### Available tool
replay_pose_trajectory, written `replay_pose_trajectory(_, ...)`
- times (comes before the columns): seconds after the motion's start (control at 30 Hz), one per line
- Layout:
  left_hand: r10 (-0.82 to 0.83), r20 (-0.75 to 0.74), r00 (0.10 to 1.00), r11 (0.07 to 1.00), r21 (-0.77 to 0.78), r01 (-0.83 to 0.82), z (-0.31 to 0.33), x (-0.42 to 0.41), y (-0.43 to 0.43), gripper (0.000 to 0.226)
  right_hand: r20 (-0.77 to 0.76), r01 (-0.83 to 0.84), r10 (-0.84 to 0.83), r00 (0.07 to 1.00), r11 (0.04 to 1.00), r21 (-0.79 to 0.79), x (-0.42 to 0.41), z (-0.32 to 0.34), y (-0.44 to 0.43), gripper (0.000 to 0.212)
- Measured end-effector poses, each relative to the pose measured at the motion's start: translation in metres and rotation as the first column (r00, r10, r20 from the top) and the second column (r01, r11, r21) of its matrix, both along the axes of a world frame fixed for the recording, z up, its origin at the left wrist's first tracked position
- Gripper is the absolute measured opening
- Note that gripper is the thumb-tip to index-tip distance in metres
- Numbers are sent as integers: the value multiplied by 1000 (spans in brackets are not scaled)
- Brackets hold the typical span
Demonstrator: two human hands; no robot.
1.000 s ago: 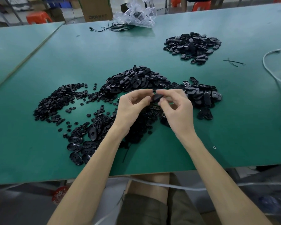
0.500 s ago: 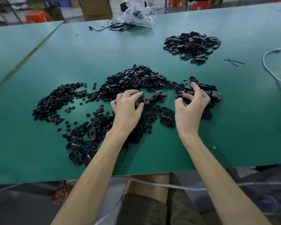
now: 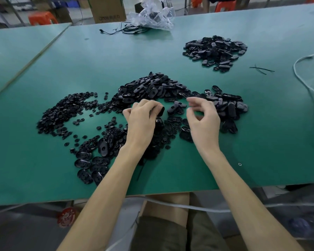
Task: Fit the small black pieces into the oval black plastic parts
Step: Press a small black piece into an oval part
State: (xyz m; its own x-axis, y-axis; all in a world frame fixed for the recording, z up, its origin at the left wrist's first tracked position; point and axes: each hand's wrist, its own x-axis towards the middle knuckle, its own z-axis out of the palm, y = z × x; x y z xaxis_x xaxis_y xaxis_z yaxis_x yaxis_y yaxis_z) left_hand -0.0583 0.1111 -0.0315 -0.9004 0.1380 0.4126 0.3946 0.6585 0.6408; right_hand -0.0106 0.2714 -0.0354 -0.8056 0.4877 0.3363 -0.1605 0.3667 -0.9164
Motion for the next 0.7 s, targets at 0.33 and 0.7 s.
replay_pose_trajectory(0.33,-300,106,948,859,461,220,13,1,-1,17,48,-261,263,964,964,-42,-1,-2,-6,21)
replay_pose_trajectory(0.7,-336,103,936,897,338,285,12,3,1,17,30,-178,185,982,970,-168,1,-1,1,8)
